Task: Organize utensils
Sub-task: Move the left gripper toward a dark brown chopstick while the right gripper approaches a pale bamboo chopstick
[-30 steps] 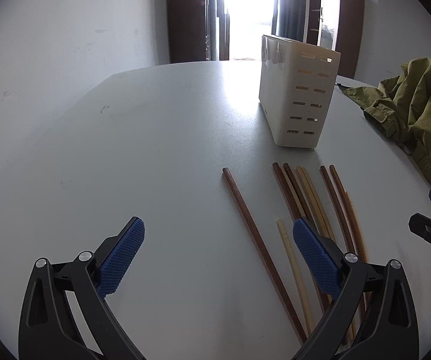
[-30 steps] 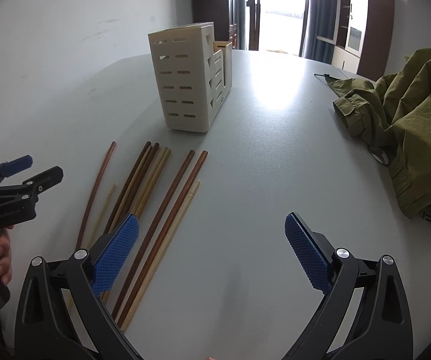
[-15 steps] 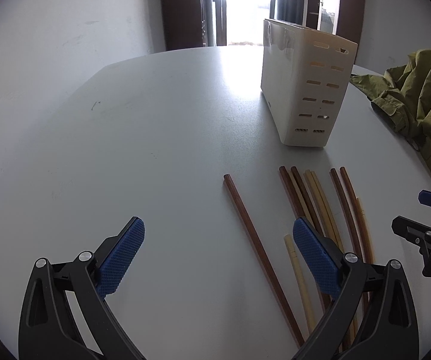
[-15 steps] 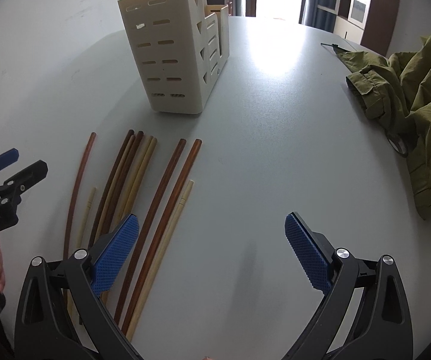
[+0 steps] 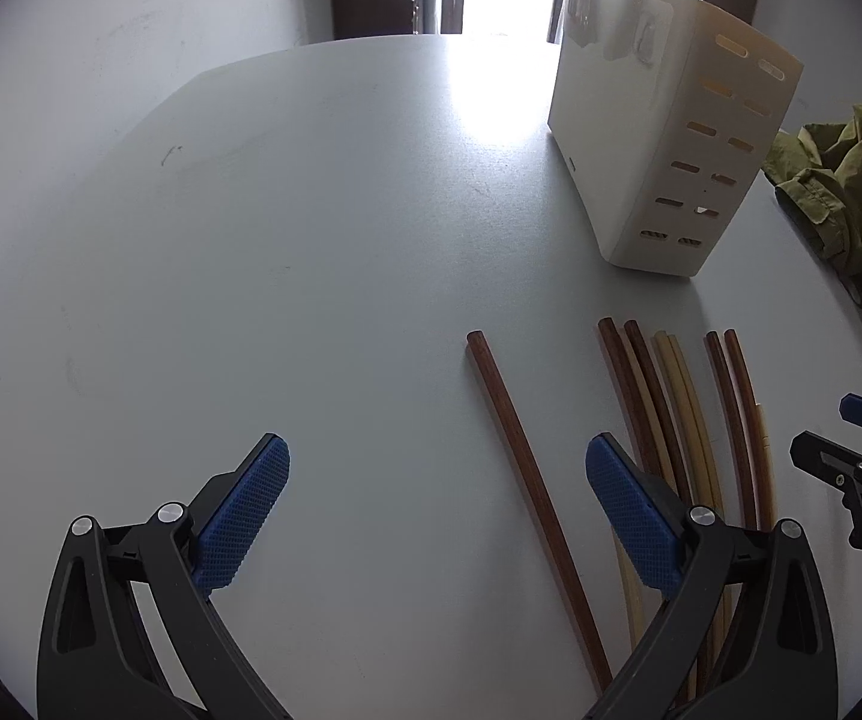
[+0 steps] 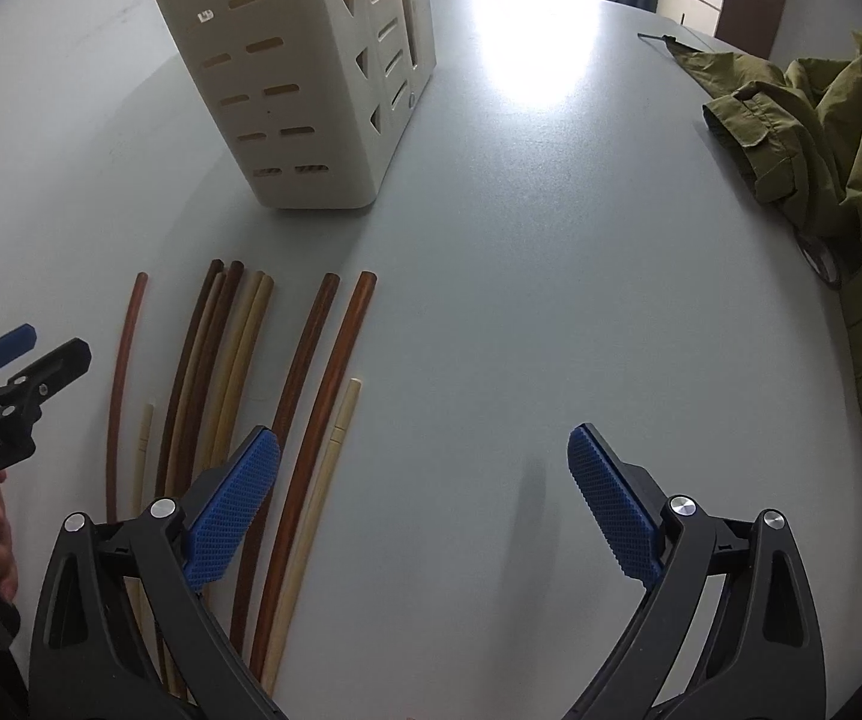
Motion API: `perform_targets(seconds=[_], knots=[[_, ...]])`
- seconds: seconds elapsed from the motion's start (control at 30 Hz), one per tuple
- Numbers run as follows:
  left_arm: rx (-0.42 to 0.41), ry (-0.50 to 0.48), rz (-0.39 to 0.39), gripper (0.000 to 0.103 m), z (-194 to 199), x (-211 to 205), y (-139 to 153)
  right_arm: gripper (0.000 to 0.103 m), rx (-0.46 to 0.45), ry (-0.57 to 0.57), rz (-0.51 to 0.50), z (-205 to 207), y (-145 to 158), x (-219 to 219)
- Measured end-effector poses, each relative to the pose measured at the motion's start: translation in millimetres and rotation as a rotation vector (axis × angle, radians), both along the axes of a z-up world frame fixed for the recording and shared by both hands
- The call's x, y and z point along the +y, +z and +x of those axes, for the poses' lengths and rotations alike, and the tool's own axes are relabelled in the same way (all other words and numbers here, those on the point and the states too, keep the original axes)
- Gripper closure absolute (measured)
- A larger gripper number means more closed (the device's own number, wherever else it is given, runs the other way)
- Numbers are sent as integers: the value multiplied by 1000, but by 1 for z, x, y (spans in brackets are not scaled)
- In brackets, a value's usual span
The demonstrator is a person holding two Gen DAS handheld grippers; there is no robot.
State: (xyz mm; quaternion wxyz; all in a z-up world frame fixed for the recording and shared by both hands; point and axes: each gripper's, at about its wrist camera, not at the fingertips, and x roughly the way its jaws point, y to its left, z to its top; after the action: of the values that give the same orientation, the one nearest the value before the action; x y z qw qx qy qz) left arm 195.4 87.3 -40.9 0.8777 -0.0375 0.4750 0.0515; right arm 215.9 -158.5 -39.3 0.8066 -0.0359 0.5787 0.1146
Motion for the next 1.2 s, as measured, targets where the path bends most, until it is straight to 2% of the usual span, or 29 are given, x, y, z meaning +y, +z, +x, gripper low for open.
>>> perform_targets(seconds=[0.13, 0.53, 0.7, 0.77, 0.87, 0.97, 1.03, 1.1, 1.17, 1.2], knots=[[12, 8, -4, 6, 5, 4, -1, 12, 21, -36, 5, 7, -8, -6], [66, 21, -30, 7, 24, 7, -8, 14, 23, -35, -27, 18, -13, 3], [93, 38, -28, 12, 29, 10, -13, 17, 30, -32, -47, 20, -16, 3], [112, 49, -33, 18, 32, 12, -17, 18, 32, -26, -50, 21, -16, 4], [122, 47, -17, 21, 37, 12, -19, 20, 24, -7, -86, 18, -16, 11], [133, 51, -6, 32, 41, 14, -22, 24, 18, 4, -99, 16, -15, 13], [129, 41, 0, 37, 44, 13, -20, 27, 16, 9, -100, 13, -14, 14], [137, 30, 2, 41, 45, 11, -19, 35, 10, 28, -102, 8, -11, 18], [148, 26, -4, 49, 47, 11, -17, 38, 19, 49, -98, 6, -10, 22], [153, 26, -5, 56, 47, 10, -16, 43, 24, 58, -96, 5, -9, 23]])
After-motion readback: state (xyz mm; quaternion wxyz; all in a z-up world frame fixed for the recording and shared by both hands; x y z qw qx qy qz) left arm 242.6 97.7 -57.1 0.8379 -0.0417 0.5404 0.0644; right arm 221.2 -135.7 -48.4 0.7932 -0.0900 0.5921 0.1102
